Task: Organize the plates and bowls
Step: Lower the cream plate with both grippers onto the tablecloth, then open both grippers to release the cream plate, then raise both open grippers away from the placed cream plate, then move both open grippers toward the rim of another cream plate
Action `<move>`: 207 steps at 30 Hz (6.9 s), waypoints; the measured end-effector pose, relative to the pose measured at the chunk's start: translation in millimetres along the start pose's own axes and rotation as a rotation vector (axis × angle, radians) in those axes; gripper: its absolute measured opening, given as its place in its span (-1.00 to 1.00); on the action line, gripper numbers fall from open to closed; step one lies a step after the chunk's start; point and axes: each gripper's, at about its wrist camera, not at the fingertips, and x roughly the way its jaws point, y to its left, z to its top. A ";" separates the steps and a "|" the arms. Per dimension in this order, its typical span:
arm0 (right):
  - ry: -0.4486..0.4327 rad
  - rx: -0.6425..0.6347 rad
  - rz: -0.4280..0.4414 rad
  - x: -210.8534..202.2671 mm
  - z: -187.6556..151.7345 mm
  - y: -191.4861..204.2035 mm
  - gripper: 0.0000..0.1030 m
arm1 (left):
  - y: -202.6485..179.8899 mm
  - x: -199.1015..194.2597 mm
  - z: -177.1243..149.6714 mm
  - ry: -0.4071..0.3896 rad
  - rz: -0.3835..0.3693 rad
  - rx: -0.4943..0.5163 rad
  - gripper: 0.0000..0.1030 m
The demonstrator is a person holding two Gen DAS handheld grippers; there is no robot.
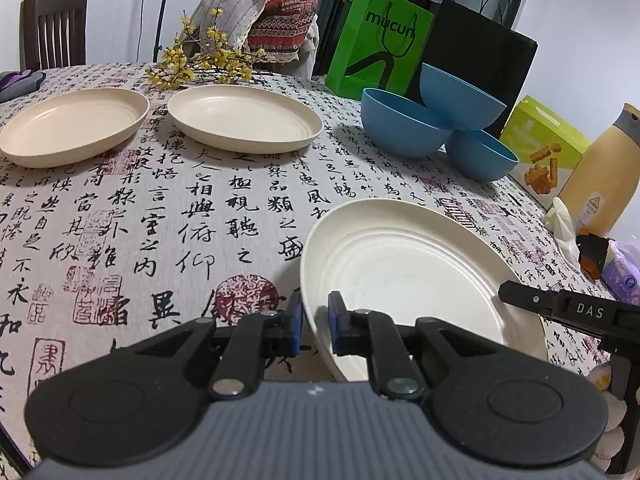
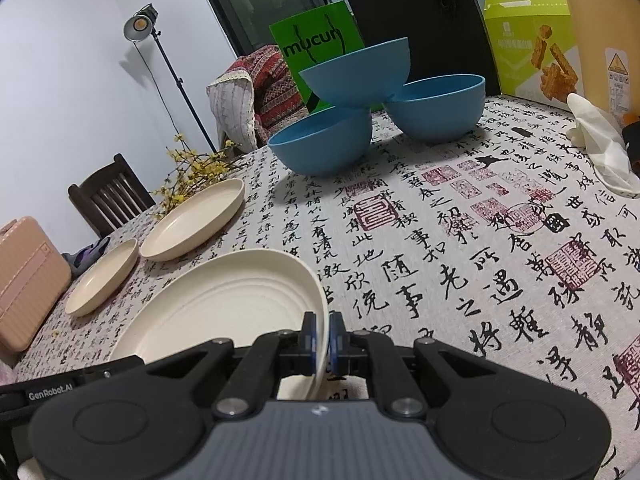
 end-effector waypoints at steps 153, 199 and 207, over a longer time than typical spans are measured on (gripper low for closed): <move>-0.243 -0.034 0.056 2.3 34.0 28.2 1.00 | 88.2 -52.8 40.6 -0.282 -0.114 -0.197 1.00; -0.106 -0.081 0.120 57.9 67.4 192.6 1.00 | 202.8 -110.1 95.4 -0.357 0.093 -0.243 1.00; -0.068 -0.056 0.126 79.5 69.9 235.4 1.00 | 223.6 -105.7 121.4 -0.319 0.132 -0.260 1.00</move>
